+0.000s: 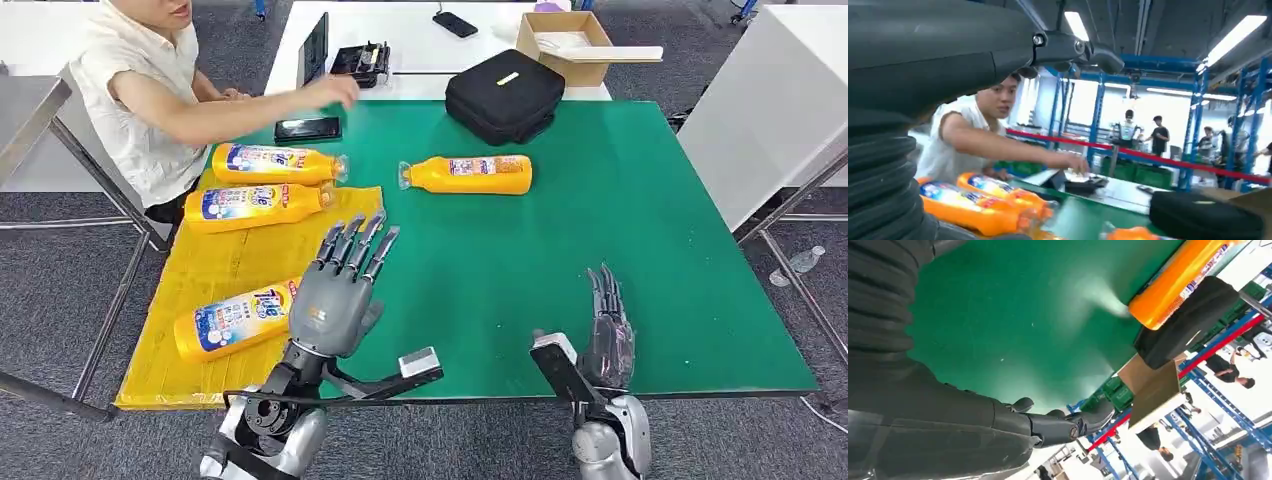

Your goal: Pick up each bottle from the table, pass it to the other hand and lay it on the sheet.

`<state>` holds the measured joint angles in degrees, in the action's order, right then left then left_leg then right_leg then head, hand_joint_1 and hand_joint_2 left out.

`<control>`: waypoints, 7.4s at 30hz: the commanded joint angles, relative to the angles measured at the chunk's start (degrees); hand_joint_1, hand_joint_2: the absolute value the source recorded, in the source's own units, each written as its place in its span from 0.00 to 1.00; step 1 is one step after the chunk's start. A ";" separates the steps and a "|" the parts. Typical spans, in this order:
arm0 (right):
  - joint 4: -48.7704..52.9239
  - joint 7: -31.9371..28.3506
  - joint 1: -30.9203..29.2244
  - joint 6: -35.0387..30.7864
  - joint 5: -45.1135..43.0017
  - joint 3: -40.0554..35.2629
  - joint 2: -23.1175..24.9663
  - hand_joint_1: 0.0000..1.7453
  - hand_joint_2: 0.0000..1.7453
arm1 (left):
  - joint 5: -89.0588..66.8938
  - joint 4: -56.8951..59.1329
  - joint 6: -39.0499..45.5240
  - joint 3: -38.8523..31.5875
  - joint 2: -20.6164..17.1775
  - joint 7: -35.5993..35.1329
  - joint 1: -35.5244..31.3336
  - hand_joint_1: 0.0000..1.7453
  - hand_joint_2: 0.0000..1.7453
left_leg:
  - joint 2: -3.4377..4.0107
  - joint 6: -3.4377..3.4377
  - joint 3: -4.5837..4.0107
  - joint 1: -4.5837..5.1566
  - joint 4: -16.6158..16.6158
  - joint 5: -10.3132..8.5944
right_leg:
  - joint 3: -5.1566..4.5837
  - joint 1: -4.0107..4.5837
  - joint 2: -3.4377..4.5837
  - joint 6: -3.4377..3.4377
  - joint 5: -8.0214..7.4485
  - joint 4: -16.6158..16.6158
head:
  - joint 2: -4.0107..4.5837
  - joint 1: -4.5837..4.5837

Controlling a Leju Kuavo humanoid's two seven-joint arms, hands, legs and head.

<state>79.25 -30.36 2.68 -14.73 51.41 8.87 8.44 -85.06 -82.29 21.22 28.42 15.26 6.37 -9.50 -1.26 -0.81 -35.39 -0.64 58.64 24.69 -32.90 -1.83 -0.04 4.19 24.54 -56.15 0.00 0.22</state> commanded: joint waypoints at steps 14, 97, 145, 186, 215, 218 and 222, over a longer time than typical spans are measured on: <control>-18.11 15.74 -11.71 0.41 22.96 -3.23 -12.35 0.00 1.00 | 55.31 6.23 -11.96 -0.73 4.74 11.30 1.68 0.00 1.00 | 0.24 -0.05 0.09 -0.01 -0.01 0.03 | 0.08 0.05 0.12 -0.14 -0.11 0.12 | 0.00 0.04; -41.17 28.41 -28.46 11.63 31.19 -22.75 -15.04 0.00 1.00 | 52.51 6.01 -11.18 -0.42 4.69 14.13 0.25 0.00 1.00 | -0.01 -0.06 0.43 -0.06 -0.01 -0.07 | 0.41 0.11 -0.12 -0.31 -0.16 0.15 | 0.00 0.04; -38.36 29.50 -27.73 16.38 30.18 -18.30 -15.94 1.00 1.00 | 50.73 5.44 -10.94 -1.58 4.74 13.71 0.50 0.00 1.00 | 0.12 -0.08 0.32 -0.01 0.03 -0.07 | 0.28 0.06 0.01 -0.28 -0.19 0.07 | 0.00 0.04; -15.62 5.98 -17.23 23.84 -16.29 -22.17 -12.46 1.00 1.00 | 94.40 18.28 -18.28 -1.42 4.74 10.90 -1.59 0.00 1.00 | 0.75 -0.01 0.59 -0.09 0.01 0.14 | 0.35 0.17 0.58 -0.25 -0.21 0.08 | 0.00 0.02; -12.82 6.19 -21.05 23.25 -19.51 -30.63 -3.50 1.00 1.00 | 93.98 18.11 -15.27 0.46 4.74 11.14 -4.42 0.00 1.00 | 0.68 -0.02 -0.03 -0.07 0.05 0.08 | -0.22 0.14 0.56 -0.23 -0.19 -0.01 | 0.00 0.04; -15.75 4.90 -22.35 23.86 -19.49 -32.99 -3.95 1.00 1.00 | 95.17 19.04 -15.93 0.83 4.74 11.60 -5.82 0.00 1.00 | 0.72 -0.04 -0.02 -0.09 0.06 0.08 | -0.22 0.13 0.59 -0.22 -0.20 -0.01 | 0.00 0.07; -16.30 4.56 -22.53 24.02 -19.68 -33.43 -4.20 1.00 1.00 | 95.38 19.31 -16.00 0.71 4.74 11.69 -6.23 0.00 1.00 | 0.62 -0.04 -0.05 -0.06 0.01 0.04 | -0.21 0.09 0.51 -0.18 -0.20 0.03 | 0.00 0.04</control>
<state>69.29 -25.02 -15.47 8.68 31.80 -20.05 5.14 9.68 -68.28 5.33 28.87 17.14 17.92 -11.51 -0.65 -0.83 -35.46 -0.70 58.64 24.74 -33.15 -1.76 0.51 4.10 24.35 -56.13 0.00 0.26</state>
